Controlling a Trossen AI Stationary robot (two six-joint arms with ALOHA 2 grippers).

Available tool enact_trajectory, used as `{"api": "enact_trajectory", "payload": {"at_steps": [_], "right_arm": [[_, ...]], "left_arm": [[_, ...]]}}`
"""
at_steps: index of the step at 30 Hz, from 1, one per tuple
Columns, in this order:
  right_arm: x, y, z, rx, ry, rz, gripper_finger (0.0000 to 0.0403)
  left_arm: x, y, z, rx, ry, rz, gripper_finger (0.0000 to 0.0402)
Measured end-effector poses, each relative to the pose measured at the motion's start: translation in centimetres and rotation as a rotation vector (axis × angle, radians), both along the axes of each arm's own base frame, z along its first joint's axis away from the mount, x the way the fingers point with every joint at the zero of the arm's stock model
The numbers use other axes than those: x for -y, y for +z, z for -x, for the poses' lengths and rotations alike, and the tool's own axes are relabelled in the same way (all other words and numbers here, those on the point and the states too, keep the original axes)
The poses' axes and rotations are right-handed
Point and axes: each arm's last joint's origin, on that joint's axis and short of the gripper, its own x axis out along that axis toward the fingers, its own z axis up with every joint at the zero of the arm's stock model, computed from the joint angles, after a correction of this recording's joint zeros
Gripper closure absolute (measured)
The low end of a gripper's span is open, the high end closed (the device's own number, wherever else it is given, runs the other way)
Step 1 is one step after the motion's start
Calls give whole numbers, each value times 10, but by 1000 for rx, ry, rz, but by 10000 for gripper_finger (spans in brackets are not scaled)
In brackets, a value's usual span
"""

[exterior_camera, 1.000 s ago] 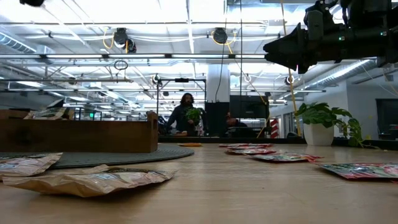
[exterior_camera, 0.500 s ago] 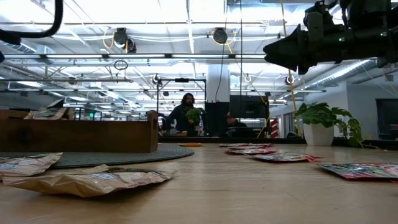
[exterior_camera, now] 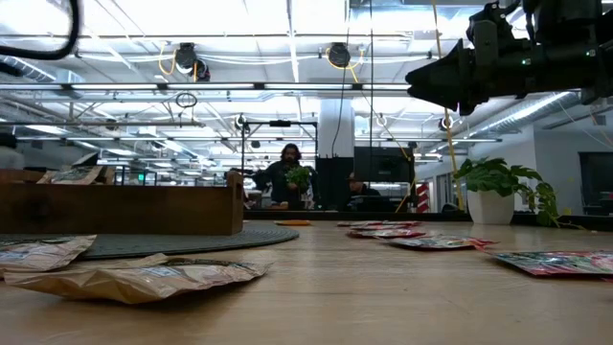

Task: Pick & Place Tea
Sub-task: Put the brown tea bag into the left section of the wooden organizer

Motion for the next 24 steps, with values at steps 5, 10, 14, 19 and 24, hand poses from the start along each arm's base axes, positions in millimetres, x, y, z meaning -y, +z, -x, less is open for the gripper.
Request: {"api": "enact_trajectory", "payload": {"at_steps": [5,10,14,19,24], "right_arm": [[0,0,0,-6,-1,8,190],[0,0,0,-7,-1,10,190],[0,0,0,-6,-1,8,190],[0,0,0,-2,0,-2,190],[0,0,0,0,0,-7,190]], "left_arm": [[4,-2,8,-30,6,-34,263],[6,-3,3,150,-214,-55,263],[4,-3,-3,255,-278,-104,263],[1,-3,-11,367,-344,-150,263],[-8,-2,-20,238,-250,9,262]]}}
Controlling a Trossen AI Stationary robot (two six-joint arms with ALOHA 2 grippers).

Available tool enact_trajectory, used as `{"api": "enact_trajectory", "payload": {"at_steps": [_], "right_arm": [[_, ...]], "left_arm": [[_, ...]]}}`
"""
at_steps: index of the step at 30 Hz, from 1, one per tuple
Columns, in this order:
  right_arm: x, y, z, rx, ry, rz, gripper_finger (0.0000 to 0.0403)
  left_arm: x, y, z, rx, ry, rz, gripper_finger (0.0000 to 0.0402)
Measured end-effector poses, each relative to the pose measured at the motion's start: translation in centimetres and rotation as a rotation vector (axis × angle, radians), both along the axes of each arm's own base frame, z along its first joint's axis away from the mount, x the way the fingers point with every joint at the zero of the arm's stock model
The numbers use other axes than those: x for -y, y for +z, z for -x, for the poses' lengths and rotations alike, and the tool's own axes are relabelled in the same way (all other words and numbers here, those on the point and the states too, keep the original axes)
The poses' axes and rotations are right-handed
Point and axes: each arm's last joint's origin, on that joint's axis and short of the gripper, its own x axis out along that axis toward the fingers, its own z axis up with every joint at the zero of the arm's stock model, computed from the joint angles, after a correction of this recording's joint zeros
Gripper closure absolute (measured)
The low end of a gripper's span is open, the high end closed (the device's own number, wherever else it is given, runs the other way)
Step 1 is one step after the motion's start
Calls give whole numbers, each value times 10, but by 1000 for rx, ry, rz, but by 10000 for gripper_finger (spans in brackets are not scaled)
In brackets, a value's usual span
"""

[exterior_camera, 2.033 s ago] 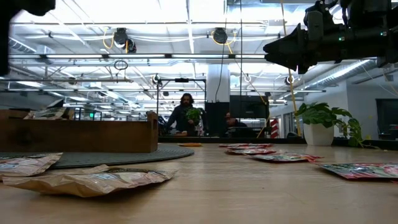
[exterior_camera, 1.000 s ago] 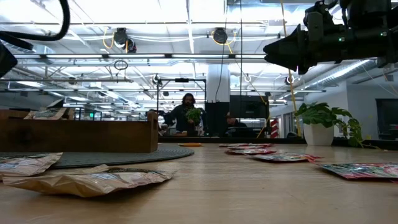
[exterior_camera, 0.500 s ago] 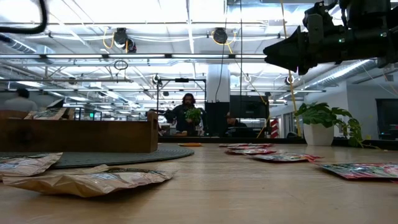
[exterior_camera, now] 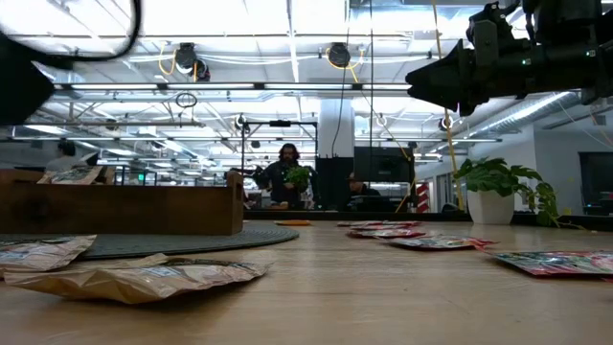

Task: Pick & Place Tea
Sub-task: Put the brown tea bag into the left section of the wooden organizer

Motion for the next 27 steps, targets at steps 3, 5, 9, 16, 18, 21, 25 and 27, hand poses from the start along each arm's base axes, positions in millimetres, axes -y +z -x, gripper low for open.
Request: {"api": "enact_trajectory", "payload": {"at_steps": [3,5,9,16,18,21,25,27], "right_arm": [[0,0,0,-2,0,5,190],[0,0,0,-3,0,6,190],[0,-1,0,-9,1,7,190],[0,-3,0,-37,1,8,190],[0,-4,0,-41,1,8,190],[0,-4,0,-42,1,8,190],[0,-4,0,-41,2,8,190],[0,-4,0,-41,2,8,190]], "left_arm": [[-8,0,-7,-17,14,28,246],[-10,0,-10,-4,12,32,221],[-13,0,-10,-23,20,34,153],[2,1,5,-153,121,69,64],[8,1,10,-174,156,63,55],[16,1,18,-186,224,25,54],[24,0,25,-138,308,-40,61],[25,0,28,-132,327,-57,65]]}}
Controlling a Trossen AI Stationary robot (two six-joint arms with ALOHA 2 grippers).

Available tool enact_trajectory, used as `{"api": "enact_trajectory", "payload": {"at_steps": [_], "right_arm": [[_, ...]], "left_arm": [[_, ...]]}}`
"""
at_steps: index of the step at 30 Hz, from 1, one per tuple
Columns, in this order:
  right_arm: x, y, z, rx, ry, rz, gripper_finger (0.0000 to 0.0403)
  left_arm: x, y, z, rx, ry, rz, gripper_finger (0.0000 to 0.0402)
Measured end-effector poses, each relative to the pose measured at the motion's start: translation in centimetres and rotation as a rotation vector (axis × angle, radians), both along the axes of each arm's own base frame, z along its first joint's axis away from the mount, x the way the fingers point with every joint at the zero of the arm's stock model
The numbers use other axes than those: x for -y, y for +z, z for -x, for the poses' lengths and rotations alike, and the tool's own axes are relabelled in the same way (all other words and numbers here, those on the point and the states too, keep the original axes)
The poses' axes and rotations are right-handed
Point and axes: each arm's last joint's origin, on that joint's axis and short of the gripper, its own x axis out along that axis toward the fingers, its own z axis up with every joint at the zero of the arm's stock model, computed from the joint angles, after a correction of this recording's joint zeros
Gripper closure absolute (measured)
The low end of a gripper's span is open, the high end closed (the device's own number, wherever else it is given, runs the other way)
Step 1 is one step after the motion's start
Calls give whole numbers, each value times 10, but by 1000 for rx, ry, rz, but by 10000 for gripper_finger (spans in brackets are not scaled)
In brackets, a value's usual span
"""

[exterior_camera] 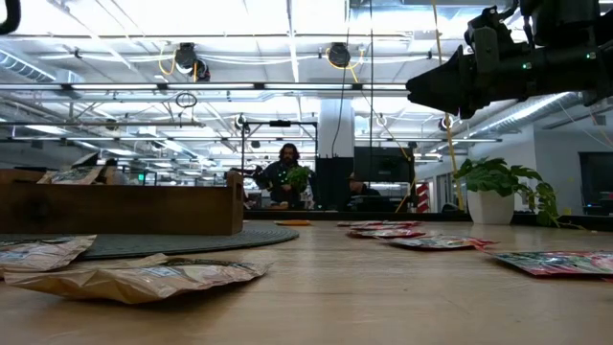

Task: Pick & Place Tea
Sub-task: Put the brown tea bag into the left section of the wooden organizer

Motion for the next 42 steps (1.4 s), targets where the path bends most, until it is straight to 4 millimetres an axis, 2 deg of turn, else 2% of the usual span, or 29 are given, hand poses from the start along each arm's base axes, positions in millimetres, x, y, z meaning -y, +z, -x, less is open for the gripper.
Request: {"api": "enact_trajectory", "payload": {"at_steps": [3,11,18,23,32,36,39,42], "right_arm": [[0,0,0,0,0,-1,190],[0,-1,0,-6,0,-6,190],[0,-1,0,-5,0,-7,190],[0,-1,0,-5,0,-7,190],[0,-1,0,-5,1,-7,190],[0,-1,0,-5,1,-7,190],[0,-1,0,-5,1,-7,190],[0,-1,0,-5,1,-7,190]], "left_arm": [[0,-2,2,-2,11,-35,70],[5,-23,-2,-23,-2,-63,82],[6,-28,-5,-4,-19,-60,103],[8,-28,-7,21,-20,-39,152],[9,-29,-8,56,-50,-39,288],[9,-28,-8,75,-109,-39,335],[7,-24,-7,77,-122,-59,362],[4,-9,-4,64,-146,-137,362]]}}
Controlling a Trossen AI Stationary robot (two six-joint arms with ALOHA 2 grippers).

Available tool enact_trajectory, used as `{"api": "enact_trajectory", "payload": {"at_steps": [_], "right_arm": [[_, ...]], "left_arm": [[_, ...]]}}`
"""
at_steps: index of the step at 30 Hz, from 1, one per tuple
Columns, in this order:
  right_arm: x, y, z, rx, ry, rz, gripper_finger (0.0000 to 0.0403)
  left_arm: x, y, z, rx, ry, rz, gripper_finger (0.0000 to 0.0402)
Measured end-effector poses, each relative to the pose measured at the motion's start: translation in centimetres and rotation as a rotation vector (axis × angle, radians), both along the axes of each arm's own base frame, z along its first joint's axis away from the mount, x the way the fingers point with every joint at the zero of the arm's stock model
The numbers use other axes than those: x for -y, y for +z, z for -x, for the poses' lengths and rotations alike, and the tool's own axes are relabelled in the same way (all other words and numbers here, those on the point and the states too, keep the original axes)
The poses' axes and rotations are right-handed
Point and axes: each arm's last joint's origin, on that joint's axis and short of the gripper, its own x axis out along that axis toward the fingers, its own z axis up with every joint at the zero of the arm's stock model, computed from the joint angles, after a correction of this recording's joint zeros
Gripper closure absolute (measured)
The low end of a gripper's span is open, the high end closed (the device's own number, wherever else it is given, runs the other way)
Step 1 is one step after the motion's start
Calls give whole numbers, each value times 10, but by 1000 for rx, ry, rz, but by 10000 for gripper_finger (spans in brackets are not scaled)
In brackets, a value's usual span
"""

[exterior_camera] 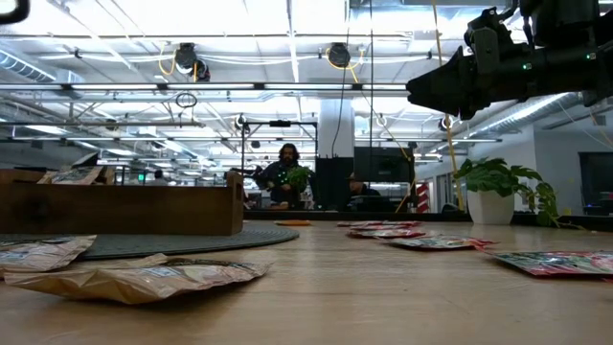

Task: Pick & Place Tea
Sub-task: Put the brown tea bag into the left section of the wooden organizer

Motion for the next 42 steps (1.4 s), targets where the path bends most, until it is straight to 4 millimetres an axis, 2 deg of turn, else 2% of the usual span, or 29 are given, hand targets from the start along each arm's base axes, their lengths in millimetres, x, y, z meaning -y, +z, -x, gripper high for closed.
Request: {"api": "enact_trajectory", "payload": {"at_steps": [3,6,9,12,16,18,22,26,34,42], "right_arm": [[0,0,0,0,0,0,190],[0,0,0,0,-1,0,190],[0,0,0,0,-1,0,190],[0,0,0,0,-1,0,190],[0,0,0,0,-1,0,190],[0,0,0,0,-2,-1,190],[0,0,0,6,-2,-16,190],[0,0,0,6,-2,-18,190],[0,0,0,7,-5,-18,190],[0,0,0,10,-4,-26,190]], "left_arm": [[-10,21,5,-26,-8,-191,378],[-18,56,8,-9,-19,-300,390],[-35,74,16,-73,-41,-484,392],[-48,86,17,-16,-41,-581,392],[-70,74,20,36,-63,-727,394],[-81,63,22,-4,-60,-783,394],[-100,42,28,-92,-23,-829,394],[-110,26,32,-93,4,-852,392],[-118,10,27,-2,12,-849,394],[-120,8,27,4,27,-851,363]]}}
